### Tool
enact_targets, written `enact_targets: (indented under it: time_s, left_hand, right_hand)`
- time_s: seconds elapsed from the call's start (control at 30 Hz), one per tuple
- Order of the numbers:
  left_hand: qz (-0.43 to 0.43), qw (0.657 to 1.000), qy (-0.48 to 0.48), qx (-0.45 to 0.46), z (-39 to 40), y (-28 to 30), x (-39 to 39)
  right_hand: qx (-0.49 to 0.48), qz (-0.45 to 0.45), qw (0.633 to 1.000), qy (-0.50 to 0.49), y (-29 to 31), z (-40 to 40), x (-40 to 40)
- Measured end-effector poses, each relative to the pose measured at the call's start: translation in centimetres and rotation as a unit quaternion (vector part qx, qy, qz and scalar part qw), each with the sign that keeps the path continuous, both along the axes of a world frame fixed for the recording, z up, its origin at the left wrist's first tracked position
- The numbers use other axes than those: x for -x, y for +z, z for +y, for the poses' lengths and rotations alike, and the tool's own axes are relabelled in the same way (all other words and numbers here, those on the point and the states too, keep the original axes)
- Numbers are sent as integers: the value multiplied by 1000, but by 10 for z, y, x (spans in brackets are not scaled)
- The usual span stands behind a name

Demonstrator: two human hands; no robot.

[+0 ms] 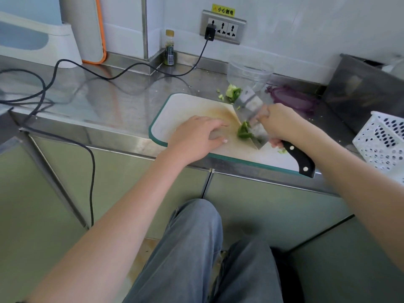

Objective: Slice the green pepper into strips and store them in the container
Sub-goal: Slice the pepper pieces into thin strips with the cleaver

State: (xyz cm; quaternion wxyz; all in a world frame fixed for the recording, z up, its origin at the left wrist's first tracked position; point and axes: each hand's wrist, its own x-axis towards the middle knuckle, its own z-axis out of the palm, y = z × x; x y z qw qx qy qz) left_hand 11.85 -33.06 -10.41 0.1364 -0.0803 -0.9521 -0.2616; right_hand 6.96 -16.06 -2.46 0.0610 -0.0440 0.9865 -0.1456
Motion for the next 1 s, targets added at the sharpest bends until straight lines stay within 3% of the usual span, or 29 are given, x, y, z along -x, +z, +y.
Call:
enact_targets:
  time_s: [0.07, 0.17, 0.37, 0.6, 0.87, 1.0]
  left_hand:
    - [-11, 997, -26, 70, 1, 1, 0]
    - [-31, 991, -41, 120, 4, 4, -1]
    - [-32, 990, -51, 127, 7, 5, -1]
    - [-21, 993, -42, 107, 8, 3, 0]
    - [-54, 988, -61, 132, 10, 6, 2]
    - [-47, 990, -64, 117, 9, 5, 2]
  right_hand:
    - [25, 30, 999, -9, 1, -5, -1]
    - [10, -14, 999, -29, 3, -12, 2]
    - [-45, 4, 998, 40, 5, -19, 1]
    - [-62, -13, 997, 34, 7, -7, -3]
    - [-131, 61, 987, 66, 7, 0, 4]
    - [-88, 37, 995, 21, 3, 11, 19]
